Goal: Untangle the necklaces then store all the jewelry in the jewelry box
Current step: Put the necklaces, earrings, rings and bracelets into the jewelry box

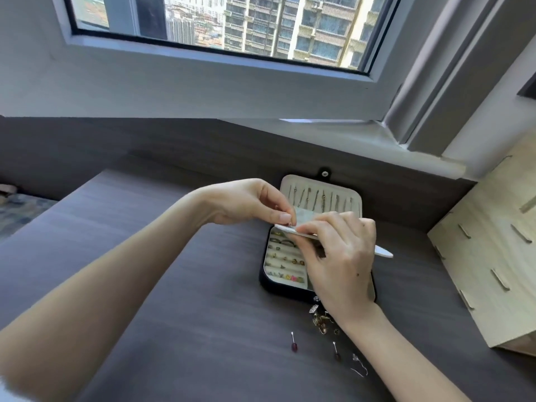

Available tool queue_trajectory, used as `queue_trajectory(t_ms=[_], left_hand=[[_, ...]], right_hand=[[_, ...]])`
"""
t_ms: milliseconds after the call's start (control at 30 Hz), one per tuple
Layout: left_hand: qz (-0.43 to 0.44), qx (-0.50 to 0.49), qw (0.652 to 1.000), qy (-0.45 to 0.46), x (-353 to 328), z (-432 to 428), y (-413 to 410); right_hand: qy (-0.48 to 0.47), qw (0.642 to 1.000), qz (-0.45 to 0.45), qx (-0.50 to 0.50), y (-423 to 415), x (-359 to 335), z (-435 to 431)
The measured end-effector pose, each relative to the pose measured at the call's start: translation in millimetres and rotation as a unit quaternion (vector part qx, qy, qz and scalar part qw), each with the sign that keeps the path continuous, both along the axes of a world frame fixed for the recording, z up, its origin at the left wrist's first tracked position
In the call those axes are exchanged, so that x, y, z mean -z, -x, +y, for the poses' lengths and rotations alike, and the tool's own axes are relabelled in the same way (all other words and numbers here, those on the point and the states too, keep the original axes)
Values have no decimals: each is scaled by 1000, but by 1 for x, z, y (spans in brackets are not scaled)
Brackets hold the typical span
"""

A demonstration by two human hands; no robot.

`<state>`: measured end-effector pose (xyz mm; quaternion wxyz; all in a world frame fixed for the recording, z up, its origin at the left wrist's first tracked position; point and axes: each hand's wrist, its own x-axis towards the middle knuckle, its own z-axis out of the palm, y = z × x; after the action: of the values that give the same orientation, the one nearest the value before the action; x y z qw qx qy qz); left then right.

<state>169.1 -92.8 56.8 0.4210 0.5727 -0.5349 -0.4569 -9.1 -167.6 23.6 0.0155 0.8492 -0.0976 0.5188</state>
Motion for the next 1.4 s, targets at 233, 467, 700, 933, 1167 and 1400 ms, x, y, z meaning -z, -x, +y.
queue_trajectory(t_ms=[233, 467, 700, 933, 1167, 1400], left_hand=[[-7, 24, 1000, -2, -4, -4, -1], [-19, 26, 999, 4, -5, -4, -1], [-48, 30, 998, 3, -11, -5, 0], [-143, 30, 989, 28, -24, -4, 4], [-340, 43, 938, 39, -46, -8, 10], [-384, 55, 922, 0, -55, -14, 15]], right_hand=[[-9, 1000, 4, -6, 0, -2, -1], [-10, 1000, 8, -3, 0, -2, -1], [-15, 1000, 15, 3, 0, -3, 0], [-23, 1000, 14, 9, -1, -4, -1], [-30, 999, 12, 7, -1, -4, -3], [5, 1000, 1, 2, -3, -1, -5]])
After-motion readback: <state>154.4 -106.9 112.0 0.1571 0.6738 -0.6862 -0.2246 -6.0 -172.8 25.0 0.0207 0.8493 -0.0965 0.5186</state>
